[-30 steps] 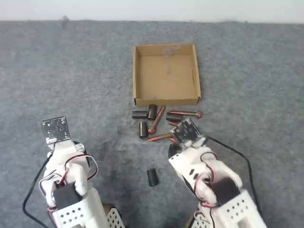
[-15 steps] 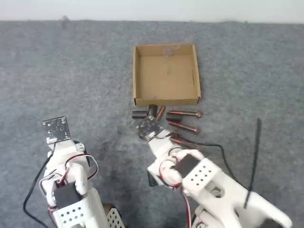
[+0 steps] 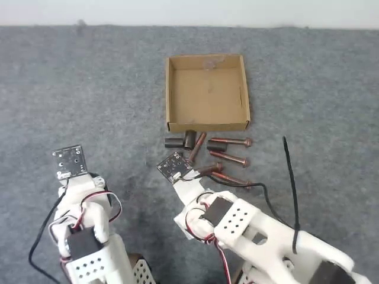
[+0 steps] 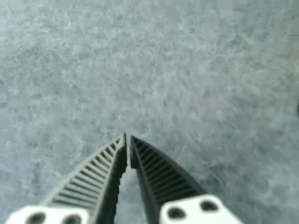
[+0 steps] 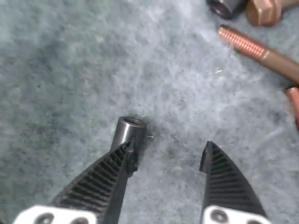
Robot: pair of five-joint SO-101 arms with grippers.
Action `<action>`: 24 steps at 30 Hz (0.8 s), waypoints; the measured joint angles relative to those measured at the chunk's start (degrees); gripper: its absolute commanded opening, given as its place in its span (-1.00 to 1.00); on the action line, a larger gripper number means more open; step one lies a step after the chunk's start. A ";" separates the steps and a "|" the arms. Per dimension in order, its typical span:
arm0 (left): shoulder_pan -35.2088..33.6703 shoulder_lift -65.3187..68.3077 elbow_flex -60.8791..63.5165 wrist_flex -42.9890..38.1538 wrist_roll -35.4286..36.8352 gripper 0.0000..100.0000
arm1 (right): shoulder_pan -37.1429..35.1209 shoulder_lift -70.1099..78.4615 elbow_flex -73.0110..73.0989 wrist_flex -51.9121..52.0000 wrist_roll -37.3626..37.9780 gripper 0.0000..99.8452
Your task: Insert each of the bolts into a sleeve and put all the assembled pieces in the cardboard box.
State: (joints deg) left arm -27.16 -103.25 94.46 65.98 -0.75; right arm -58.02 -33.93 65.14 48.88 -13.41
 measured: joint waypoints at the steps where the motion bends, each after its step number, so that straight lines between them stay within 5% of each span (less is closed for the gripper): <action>1: 0.97 0.00 0.26 -0.09 -0.09 -0.98 | -0.79 -0.88 0.00 0.00 0.00 -0.58; 12: 2.73 0.00 0.26 -0.09 -0.18 -0.98 | -5.80 -4.92 0.00 2.20 -0.35 -0.58; 24: 2.73 0.00 0.26 -0.09 -0.18 -0.98 | -5.89 11.96 -3.16 -3.96 -0.35 -0.58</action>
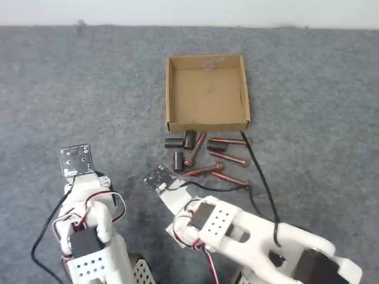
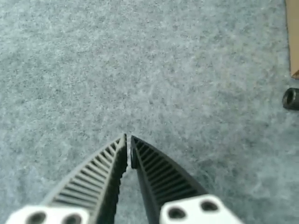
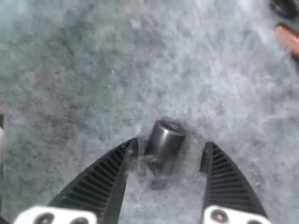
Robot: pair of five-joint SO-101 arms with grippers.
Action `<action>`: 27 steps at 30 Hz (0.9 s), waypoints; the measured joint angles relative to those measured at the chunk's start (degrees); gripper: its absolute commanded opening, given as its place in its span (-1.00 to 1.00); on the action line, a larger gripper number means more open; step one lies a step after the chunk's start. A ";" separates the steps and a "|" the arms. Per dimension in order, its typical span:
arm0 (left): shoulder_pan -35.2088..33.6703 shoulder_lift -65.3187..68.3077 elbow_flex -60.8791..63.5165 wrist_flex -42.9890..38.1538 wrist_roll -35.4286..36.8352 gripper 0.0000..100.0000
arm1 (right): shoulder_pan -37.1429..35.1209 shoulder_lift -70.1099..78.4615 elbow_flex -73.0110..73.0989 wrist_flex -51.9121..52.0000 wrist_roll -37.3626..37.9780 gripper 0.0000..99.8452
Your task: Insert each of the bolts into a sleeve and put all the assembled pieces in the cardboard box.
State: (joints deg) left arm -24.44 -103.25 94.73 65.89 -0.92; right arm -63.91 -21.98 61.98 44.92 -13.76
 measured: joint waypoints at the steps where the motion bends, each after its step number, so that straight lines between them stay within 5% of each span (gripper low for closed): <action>1: 0.00 0.00 0.00 0.00 0.00 -0.98 | 0.00 0.44 -0.44 0.00 0.00 -0.58; 3: -0.09 0.00 0.00 0.00 0.00 -0.98 | 0.00 0.88 -0.88 0.00 -0.09 -0.62; 7: -0.09 0.00 0.00 0.00 0.00 -0.98 | 0.26 0.97 -0.97 0.00 0.00 -1.00; 18: -0.09 0.00 0.00 0.00 0.00 -0.98 | 3.43 0.97 -1.41 3.43 2.46 -0.98; 27: -0.09 0.00 0.00 0.00 0.00 -0.98 | 24.44 -15.12 -1.32 12.75 2.81 -0.98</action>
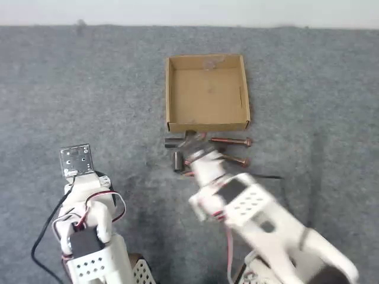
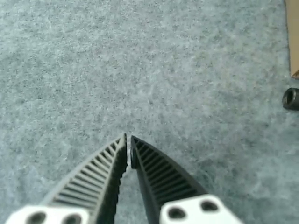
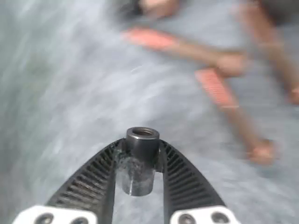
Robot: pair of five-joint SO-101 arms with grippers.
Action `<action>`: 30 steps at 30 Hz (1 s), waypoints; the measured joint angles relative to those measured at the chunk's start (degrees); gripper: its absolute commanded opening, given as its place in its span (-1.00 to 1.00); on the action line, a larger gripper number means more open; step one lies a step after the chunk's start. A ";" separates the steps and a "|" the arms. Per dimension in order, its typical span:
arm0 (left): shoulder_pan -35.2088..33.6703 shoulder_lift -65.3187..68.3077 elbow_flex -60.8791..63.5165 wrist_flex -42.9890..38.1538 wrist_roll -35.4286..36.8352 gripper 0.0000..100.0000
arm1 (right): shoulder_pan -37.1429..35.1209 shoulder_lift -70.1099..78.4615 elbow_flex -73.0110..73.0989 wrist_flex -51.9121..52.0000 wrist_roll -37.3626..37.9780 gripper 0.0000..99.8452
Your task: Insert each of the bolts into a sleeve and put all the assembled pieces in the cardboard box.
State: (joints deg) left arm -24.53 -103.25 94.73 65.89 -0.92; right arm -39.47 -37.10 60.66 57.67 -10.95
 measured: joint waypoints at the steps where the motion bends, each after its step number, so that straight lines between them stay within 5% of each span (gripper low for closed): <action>1: 0.00 0.00 0.00 0.00 0.00 -0.98 | 3.60 -2.73 0.00 0.26 0.00 -0.98; 16: 0.09 0.00 0.00 0.00 -4.48 -0.98 | 44.22 -16.09 9.32 -8.18 0.35 -0.98; 20: 0.09 0.00 0.00 -0.26 -4.48 -0.98 | 54.95 -16.09 11.78 -10.29 7.82 -0.98; 30: 0.00 2.20 -10.90 -6.51 -4.75 -0.98 | 64.79 -10.11 13.71 -12.92 14.86 -0.98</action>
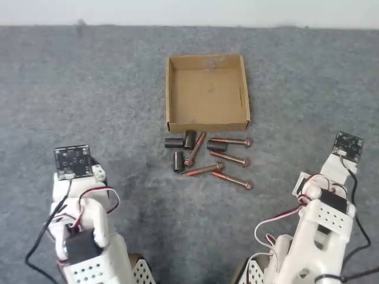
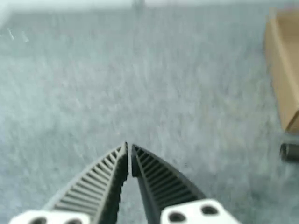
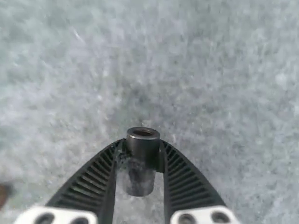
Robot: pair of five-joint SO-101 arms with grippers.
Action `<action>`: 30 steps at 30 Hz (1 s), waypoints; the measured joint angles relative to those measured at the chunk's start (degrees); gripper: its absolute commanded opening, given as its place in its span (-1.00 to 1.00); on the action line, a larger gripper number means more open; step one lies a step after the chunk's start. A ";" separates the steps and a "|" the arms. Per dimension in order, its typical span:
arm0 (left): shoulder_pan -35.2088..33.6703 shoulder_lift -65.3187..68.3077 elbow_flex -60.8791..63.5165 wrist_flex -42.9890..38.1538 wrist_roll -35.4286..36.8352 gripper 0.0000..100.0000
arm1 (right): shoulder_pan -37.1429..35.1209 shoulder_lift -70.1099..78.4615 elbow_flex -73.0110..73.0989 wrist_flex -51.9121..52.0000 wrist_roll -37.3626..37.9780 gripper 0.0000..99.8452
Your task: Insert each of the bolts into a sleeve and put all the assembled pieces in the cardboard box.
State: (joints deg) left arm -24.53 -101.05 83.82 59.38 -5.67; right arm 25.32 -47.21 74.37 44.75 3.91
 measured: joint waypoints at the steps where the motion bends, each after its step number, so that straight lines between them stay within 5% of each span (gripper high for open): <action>1: 0.09 2.11 -2.73 0.00 0.00 -0.98 | 0.44 0.70 0.00 0.00 0.26 -0.98; 8: 2.20 29.80 -26.55 4.40 0.26 -0.98 | 0.44 0.88 0.00 0.00 0.44 -0.98; 17: 18.29 66.64 -44.04 12.57 0.18 -0.98 | 0.44 1.58 0.00 -1.58 0.44 -0.98; 24: 36.31 76.04 -48.18 12.75 -0.79 -0.98 | 0.44 1.58 0.00 -1.58 0.44 -0.98; 30: 51.69 78.07 -49.41 12.75 -12.31 -0.97 | 0.44 1.58 0.00 -1.58 0.44 -0.98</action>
State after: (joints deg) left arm 27.16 -22.99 34.42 72.13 -17.98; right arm 25.76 -45.63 74.37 43.16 4.35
